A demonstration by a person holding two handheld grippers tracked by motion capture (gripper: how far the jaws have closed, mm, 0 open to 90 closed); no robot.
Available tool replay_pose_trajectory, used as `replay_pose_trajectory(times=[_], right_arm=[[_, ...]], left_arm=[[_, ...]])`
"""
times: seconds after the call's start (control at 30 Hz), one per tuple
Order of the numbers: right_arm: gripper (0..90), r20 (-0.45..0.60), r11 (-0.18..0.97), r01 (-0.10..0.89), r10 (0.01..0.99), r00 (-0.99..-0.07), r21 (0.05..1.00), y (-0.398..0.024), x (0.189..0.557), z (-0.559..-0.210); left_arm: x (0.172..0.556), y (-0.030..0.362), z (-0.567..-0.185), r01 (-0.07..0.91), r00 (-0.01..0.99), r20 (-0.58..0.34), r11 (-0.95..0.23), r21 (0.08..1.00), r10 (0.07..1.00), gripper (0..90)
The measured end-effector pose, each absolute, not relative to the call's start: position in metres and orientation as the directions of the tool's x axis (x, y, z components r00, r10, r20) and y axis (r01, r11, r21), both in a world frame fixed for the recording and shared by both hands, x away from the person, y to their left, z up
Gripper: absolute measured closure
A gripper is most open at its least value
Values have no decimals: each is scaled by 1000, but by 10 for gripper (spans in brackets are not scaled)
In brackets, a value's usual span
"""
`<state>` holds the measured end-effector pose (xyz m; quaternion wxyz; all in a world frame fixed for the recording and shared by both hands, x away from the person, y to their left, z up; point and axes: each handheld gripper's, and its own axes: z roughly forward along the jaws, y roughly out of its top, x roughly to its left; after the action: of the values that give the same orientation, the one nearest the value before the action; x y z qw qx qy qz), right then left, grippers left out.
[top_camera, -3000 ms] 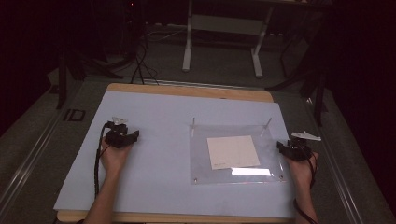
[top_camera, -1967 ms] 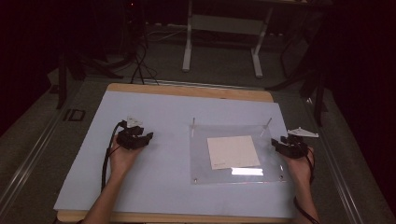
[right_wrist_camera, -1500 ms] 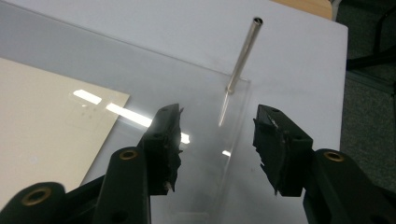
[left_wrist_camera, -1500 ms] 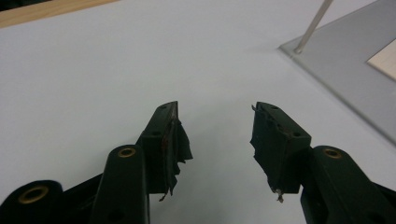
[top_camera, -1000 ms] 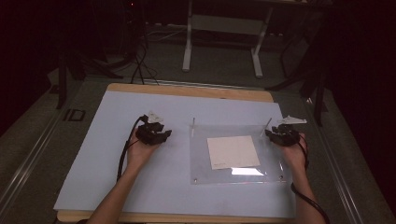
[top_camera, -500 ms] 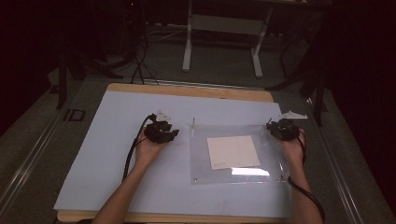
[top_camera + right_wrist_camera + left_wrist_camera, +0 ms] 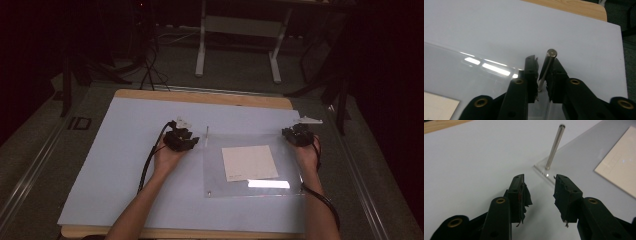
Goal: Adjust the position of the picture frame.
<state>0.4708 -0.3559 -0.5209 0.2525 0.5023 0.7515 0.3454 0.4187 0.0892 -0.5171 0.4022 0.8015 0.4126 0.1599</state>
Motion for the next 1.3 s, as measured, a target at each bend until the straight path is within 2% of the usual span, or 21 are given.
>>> replay_pose_trajectory(times=[0.13, 0.43, 0.8, 0.97, 1.1, 1.3], right_arm=[[833, -20, 249, 586, 929, -368, 771, -357, 474, -522], [832, -16, 238, 586, 934, -357, 775, -357, 473, -524], [838, 14, 207, 596, 939, -344, 776, -358, 472, -531], [843, 18, 199, 593, 940, -340, 780, -358, 472, -531], [847, 24, 190, 593, 942, -334, 783, -358, 471, -532], [848, 49, 175, 602, 941, -336, 779, -359, 472, -531]], left_arm=[[425, 83, -517, 528, 612, -81, -330, 782, 787, 608], [437, 62, -522, 518, 636, -75, -353, 779, 768, 631], [451, 44, -537, 523, 639, -87, -348, 778, 764, 720], [455, 44, -540, 537, 613, -127, -293, 791, 780, 813], [454, 42, -539, 526, 616, -94, -319, 789, 782, 830], [456, 45, -540, 533, 622, -123, -303, 790, 774, 834]])
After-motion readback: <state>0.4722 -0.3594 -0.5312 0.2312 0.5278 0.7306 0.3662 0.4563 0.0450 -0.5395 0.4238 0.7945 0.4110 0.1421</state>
